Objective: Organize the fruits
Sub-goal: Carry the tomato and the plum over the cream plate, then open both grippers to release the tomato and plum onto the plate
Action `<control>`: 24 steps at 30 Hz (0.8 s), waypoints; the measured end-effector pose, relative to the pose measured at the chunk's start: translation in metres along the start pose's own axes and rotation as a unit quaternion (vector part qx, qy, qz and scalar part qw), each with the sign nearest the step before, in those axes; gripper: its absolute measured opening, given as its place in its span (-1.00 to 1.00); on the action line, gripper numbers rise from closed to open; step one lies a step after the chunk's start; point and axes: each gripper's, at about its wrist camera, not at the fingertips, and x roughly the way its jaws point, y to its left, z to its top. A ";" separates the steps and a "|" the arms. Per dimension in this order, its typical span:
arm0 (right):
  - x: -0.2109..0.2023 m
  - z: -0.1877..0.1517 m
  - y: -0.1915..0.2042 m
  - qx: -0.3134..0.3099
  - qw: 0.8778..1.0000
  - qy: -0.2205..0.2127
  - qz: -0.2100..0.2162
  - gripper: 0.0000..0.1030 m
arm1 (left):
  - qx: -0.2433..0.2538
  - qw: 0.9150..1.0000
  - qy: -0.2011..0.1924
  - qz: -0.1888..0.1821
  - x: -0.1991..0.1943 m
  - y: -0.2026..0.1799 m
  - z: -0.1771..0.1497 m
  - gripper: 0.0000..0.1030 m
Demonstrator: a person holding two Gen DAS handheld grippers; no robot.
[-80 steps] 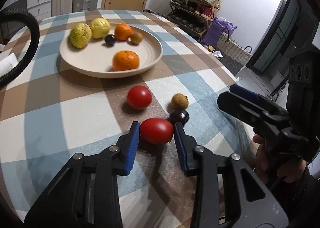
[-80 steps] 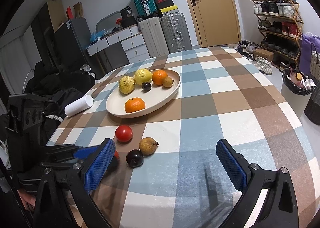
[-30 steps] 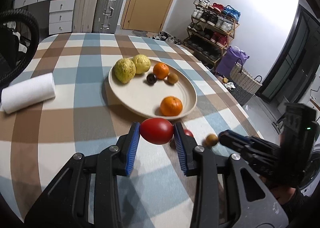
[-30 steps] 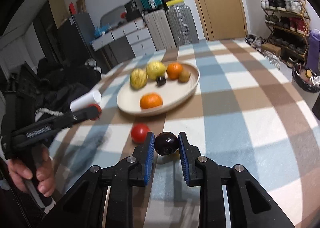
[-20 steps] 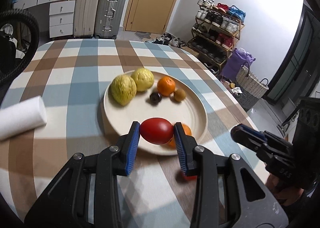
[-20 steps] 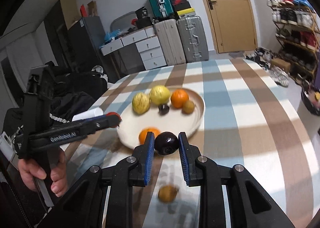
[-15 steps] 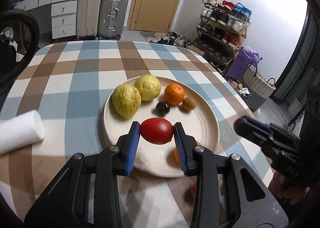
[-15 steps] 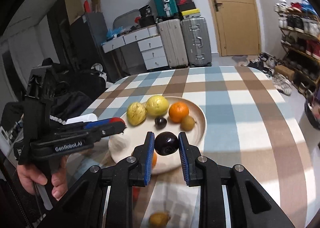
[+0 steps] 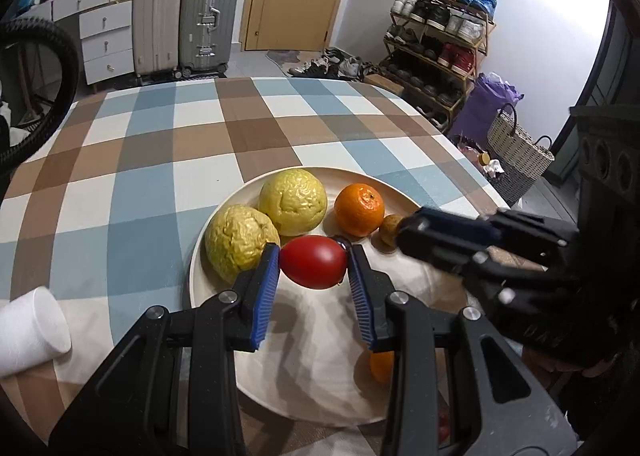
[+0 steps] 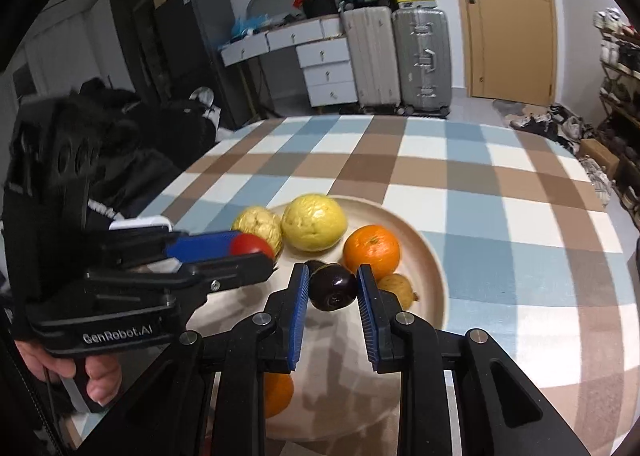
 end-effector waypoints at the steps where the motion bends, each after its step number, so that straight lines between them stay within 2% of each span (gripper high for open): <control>1: 0.003 -0.001 0.001 -0.004 1.000 0.002 -0.002 -0.52 | 0.001 1.000 0.000 0.004 0.002 0.001 0.001 -0.38; 6: 0.008 -0.001 0.001 -0.010 1.000 0.002 0.003 -0.51 | 0.019 1.000 0.005 0.000 0.009 -0.001 0.003 -0.38; 13: 0.014 0.003 0.003 -0.019 1.000 0.007 -0.009 -0.50 | 0.018 1.000 0.010 -0.006 0.012 -0.001 0.005 -0.38; 15: 0.014 0.004 0.002 -0.015 1.000 0.005 -0.010 -0.46 | 0.013 1.000 0.013 -0.012 0.014 0.000 0.007 -0.38; 18: 0.010 0.004 0.000 -0.009 1.000 0.004 -0.024 -0.27 | 0.010 1.000 0.018 -0.013 0.015 0.000 0.009 -0.37; 19: 0.008 0.004 -0.001 -0.006 1.000 0.002 -0.022 -0.17 | 0.010 1.000 0.021 -0.012 0.014 0.000 0.010 -0.34; 21: -0.002 0.004 -0.002 0.002 1.000 -0.005 -0.015 -0.16 | 0.004 0.999 0.038 -0.015 0.012 -0.002 0.010 -0.23; 23: -0.016 0.003 0.000 0.005 1.000 -0.019 -0.020 -0.08 | -0.005 1.000 0.026 -0.008 -0.001 -0.004 0.010 0.03; 24: -0.024 0.002 0.001 0.007 0.999 -0.025 -0.022 -0.03 | -0.005 1.000 0.018 -0.003 -0.007 -0.005 0.010 0.23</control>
